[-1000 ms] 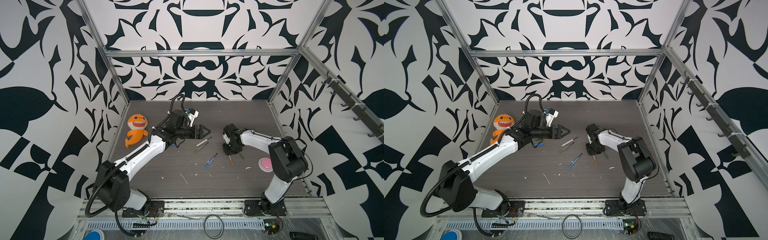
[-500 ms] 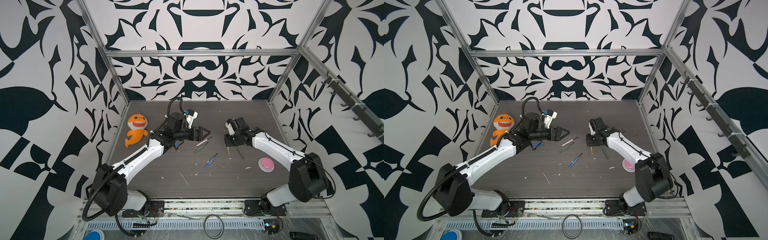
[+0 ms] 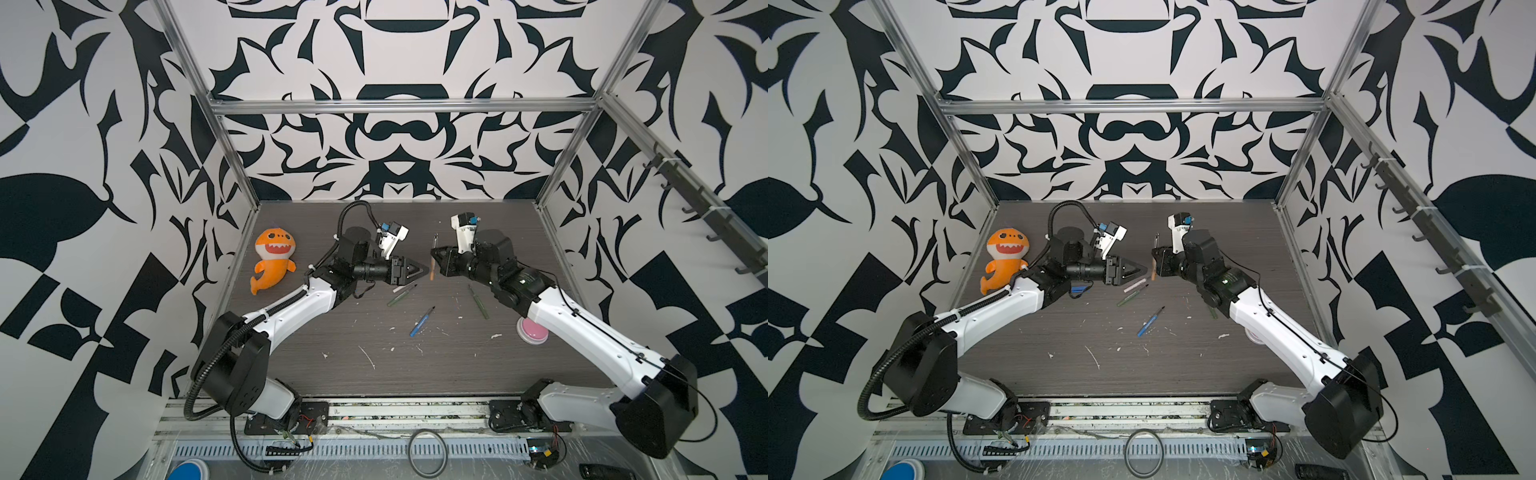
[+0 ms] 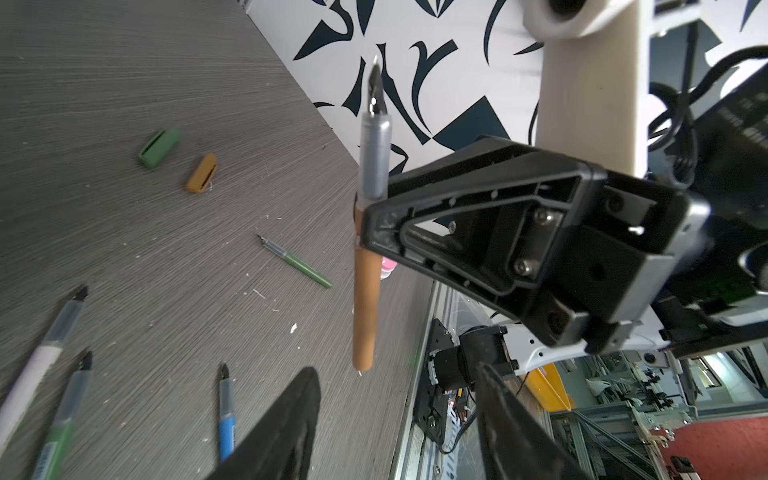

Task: Insert the pens into the pen caps
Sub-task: 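Pass the tan pen from the right gripper into the left gripper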

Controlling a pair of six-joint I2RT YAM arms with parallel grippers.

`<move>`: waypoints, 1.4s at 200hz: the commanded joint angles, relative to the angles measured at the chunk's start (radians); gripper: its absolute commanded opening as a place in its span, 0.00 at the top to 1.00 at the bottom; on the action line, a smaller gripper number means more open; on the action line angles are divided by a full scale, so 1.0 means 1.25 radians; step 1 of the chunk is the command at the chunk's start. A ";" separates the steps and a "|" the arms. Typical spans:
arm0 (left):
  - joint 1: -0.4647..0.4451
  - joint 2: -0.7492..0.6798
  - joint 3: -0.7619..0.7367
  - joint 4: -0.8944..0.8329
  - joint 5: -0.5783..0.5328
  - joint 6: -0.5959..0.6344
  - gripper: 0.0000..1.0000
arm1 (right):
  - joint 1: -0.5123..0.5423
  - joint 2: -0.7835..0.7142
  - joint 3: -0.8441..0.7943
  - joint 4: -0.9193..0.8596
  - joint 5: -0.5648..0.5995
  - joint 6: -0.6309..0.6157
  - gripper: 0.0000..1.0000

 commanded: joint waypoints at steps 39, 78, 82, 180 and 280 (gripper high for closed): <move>0.000 -0.001 -0.030 0.120 0.026 -0.028 0.51 | 0.032 -0.028 -0.008 0.108 0.001 0.063 0.88; -0.002 0.002 -0.035 0.130 0.018 -0.030 0.57 | 0.040 -0.027 -0.017 0.127 -0.010 0.082 0.88; -0.002 0.002 -0.035 0.130 0.017 -0.030 0.57 | 0.040 -0.025 -0.016 0.128 -0.013 0.083 0.88; -0.001 0.027 -0.034 0.151 0.013 -0.067 0.69 | 0.056 -0.010 -0.025 0.179 -0.042 0.110 0.89; 0.000 -0.021 -0.031 0.006 -0.152 0.050 0.85 | 0.055 -0.068 0.081 -0.063 0.064 0.069 0.49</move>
